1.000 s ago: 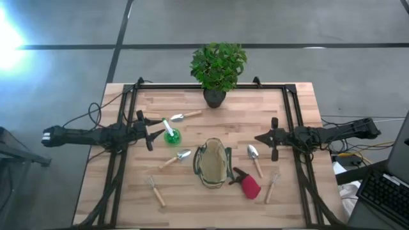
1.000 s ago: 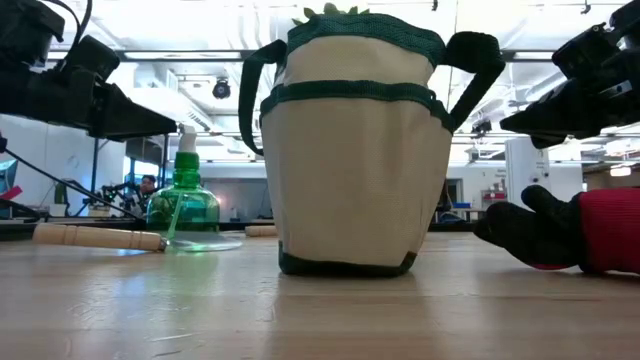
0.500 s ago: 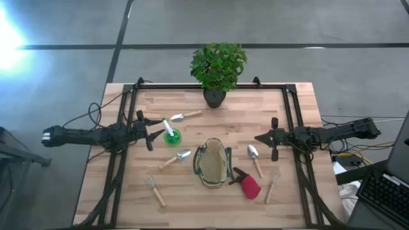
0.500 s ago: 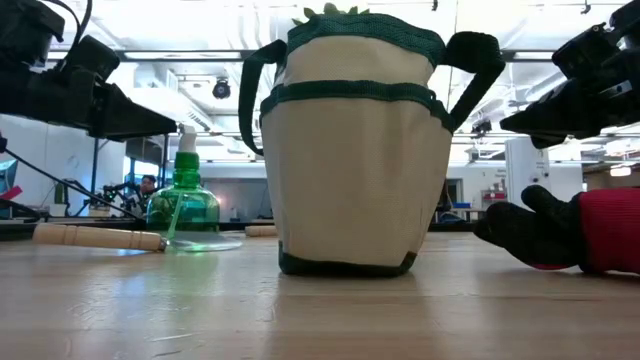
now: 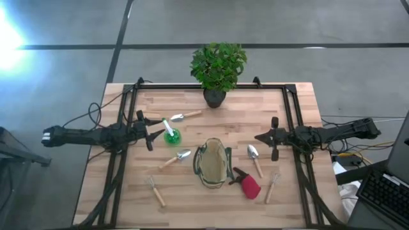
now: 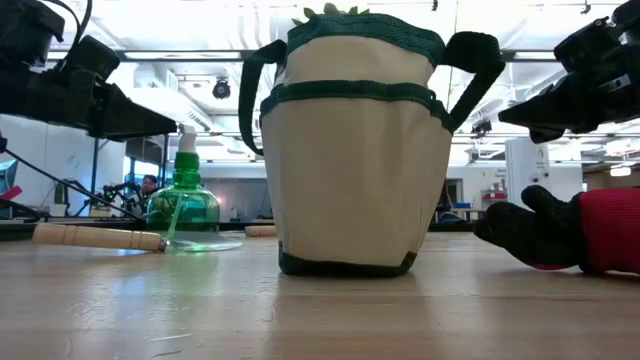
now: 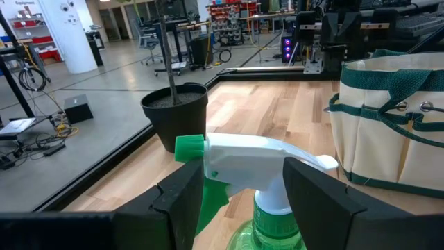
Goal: Pick & Place Garden tools in Gardening bag
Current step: Put the green spray bottle into the green gardening bag
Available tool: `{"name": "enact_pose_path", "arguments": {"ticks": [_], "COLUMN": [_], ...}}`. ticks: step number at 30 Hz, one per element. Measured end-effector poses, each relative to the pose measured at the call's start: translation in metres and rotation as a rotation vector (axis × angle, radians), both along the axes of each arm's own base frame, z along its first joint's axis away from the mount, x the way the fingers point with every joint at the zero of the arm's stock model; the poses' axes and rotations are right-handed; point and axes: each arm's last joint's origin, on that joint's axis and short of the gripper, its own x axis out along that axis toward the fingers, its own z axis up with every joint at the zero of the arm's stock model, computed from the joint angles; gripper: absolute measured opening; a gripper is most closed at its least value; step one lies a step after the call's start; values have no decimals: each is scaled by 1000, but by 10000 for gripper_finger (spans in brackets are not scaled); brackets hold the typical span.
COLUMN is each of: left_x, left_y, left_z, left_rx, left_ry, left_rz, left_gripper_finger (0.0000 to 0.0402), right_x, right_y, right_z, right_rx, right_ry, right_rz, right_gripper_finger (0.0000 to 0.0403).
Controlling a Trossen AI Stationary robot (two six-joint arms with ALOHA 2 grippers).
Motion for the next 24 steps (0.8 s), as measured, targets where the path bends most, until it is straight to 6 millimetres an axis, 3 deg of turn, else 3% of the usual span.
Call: {"name": "enact_pose_path", "arguments": {"ticks": [10, 14, 18, 24], "left_x": [0, 0, 0, 1], "left_y": [0, 0, 0, 0], "left_z": [2, 2, 2, 2], "left_rx": [12, 13, 8, 4], "left_ry": [-21, -20, -26, -30], "left_rz": [0, 0, 0, 1], "left_gripper_finger": [202, 202, 202, 202], "right_x": [1, 1, -1, 5], "right_y": [0, 0, 0, 5], "right_z": [4, 17, 32, 45], "right_rx": [217, 332, 340, 388], "right_ry": [-69, -207, -359, -349], "right_rz": [-24, -15, 21, 137], "right_gripper_finger": [9, 9, 9, 9]}}
